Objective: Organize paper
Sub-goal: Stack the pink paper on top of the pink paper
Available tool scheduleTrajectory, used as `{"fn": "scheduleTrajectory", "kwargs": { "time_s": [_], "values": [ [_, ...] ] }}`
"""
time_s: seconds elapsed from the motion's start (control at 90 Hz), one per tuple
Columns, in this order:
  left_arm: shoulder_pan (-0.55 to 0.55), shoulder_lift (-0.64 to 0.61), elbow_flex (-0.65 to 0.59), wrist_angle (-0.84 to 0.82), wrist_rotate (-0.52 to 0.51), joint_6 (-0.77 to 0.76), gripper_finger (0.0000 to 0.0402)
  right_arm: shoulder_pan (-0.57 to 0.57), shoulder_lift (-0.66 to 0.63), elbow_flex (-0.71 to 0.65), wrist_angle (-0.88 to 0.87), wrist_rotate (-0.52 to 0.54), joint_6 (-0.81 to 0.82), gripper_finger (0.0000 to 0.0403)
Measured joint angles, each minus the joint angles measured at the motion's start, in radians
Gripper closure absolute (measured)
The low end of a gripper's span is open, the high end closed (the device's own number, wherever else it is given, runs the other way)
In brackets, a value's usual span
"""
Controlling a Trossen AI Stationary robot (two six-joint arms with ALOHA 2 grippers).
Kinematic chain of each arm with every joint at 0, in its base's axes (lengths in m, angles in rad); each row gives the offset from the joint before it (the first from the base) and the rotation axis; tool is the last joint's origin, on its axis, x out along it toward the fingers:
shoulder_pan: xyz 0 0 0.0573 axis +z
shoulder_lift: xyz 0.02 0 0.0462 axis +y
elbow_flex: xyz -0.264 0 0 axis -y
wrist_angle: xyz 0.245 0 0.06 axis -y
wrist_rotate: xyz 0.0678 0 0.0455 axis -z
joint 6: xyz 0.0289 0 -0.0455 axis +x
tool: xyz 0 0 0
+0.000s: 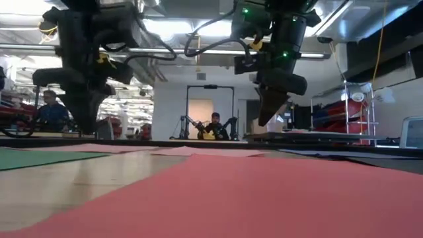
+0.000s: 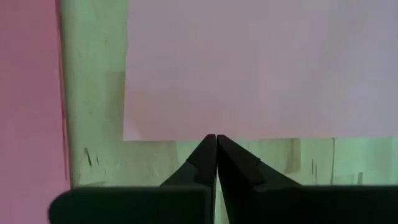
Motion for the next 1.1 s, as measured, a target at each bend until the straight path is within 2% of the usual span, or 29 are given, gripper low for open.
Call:
{"fn": "scheduleTrajectory", "kwargs": {
  "time_s": [0.133, 0.378, 0.622, 1.1],
  "values": [
    [0.036, 0.007, -0.010, 0.012, 0.008, 0.000, 0.0401, 0.000, 0.000, 0.000, 0.001, 0.000, 0.000, 0.0403],
    [0.072, 0.086, -0.010, 0.021, 0.104, 0.039, 0.0402, 0.000, 0.000, 0.000, 0.001, -0.001, 0.000, 0.0403],
    [0.088, 0.160, -0.007, 0.022, 0.100, 0.041, 0.0402, 0.000, 0.000, 0.000, 0.001, -0.001, 0.000, 0.0403],
    [0.153, 0.163, -0.009, 0.020, 0.070, 0.034, 0.0401, 0.000, 0.000, 0.000, -0.004, -0.001, 0.000, 0.0403]
  ]
}}
